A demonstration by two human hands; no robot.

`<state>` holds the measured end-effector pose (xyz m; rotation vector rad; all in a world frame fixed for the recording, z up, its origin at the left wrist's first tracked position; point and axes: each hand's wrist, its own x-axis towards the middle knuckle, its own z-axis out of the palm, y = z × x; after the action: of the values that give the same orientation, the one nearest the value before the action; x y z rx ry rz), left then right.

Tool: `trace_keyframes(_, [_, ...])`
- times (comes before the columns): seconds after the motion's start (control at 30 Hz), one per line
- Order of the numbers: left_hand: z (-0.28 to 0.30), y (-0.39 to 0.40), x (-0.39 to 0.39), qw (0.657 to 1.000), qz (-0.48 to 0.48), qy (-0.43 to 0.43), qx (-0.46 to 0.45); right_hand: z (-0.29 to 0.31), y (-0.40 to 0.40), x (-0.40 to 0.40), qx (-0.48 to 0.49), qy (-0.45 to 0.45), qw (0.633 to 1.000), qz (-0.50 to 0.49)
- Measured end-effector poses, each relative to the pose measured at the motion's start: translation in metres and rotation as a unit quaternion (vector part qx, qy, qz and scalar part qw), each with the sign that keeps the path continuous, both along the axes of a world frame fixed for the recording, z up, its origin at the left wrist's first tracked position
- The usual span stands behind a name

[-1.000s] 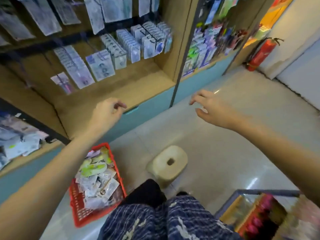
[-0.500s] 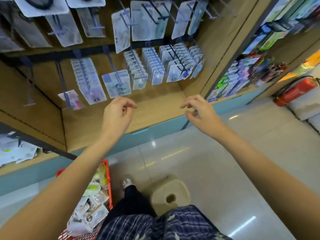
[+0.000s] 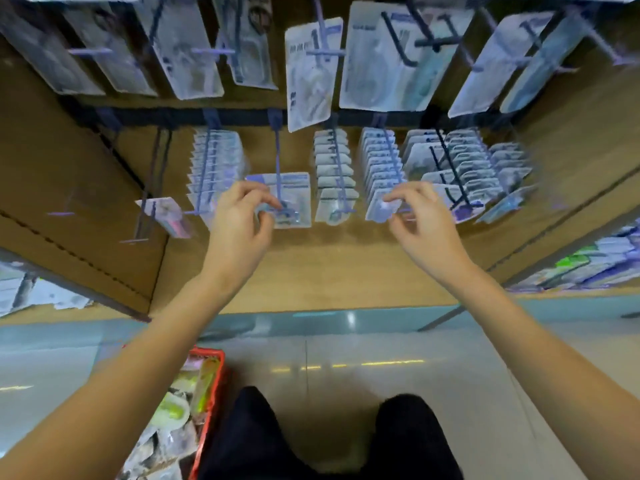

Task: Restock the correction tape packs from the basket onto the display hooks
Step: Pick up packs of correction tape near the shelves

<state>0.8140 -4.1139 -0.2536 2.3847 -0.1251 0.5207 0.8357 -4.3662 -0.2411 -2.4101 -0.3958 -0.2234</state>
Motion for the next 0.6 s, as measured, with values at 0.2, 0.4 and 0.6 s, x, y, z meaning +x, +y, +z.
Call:
trace_keyframes(0.2, [-0.128,-0.015,-0.003,0.999,0.030,-0.042,0.002,-0.133,0.004,0.014,0.013,-0.049,0.992,0.113])
trace_keyframes(0.4, [-0.282,0.052,-0.031,0.981,0.141,0.125,0.039,-0.276,0.082,0.042,-0.092,0.003,0.962,0.257])
trace_keyframes(0.6, [-0.419,0.137,-0.178,0.902,0.290,0.306,-0.096,-0.360,0.201,-0.032,-0.123,0.164,0.926,0.316])
